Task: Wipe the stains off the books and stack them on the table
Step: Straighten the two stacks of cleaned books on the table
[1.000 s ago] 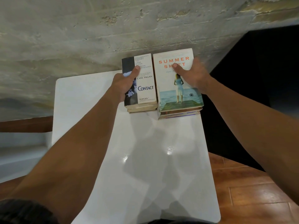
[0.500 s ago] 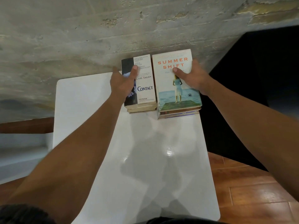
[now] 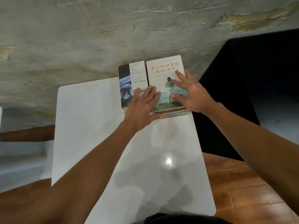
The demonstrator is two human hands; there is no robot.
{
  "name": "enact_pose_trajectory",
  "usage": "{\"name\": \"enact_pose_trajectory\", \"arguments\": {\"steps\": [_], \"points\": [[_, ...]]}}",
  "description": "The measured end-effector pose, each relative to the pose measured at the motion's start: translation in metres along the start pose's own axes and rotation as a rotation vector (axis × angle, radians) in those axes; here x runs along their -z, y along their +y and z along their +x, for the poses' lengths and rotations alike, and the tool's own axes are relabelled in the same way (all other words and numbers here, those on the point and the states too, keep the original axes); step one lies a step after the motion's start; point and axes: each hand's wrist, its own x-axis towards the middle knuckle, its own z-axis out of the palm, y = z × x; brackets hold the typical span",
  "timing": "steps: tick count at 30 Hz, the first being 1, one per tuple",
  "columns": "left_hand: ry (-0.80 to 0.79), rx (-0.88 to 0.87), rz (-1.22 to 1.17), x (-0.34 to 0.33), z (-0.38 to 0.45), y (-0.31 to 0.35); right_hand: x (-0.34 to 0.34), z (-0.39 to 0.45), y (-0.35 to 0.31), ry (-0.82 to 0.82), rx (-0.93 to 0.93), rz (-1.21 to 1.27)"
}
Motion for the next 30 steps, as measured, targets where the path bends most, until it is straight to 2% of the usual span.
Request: {"name": "enact_pose_trajectory", "arguments": {"steps": [3,5,10,18,26,30], "points": [[-0.001,0.013,0.002,0.002,0.002,0.008,0.0,-0.019,0.011,-0.071,0.163,-0.181],[0.015,0.007,0.004,0.001,0.002,0.012,0.0,-0.028,0.015,-0.114,0.196,-0.241],[0.108,-0.025,0.137,-0.003,-0.001,0.016,0.001,-0.033,0.019,-0.128,0.146,-0.168],[0.263,-0.094,0.321,-0.01,-0.005,0.02,-0.002,-0.039,0.022,-0.116,0.179,-0.099],[0.266,-0.075,0.322,-0.012,-0.006,0.024,-0.004,-0.041,0.025,-0.192,0.083,-0.163],[0.264,-0.094,0.346,-0.011,-0.007,0.02,-0.015,-0.046,0.019,-0.112,0.009,-0.119]]}}
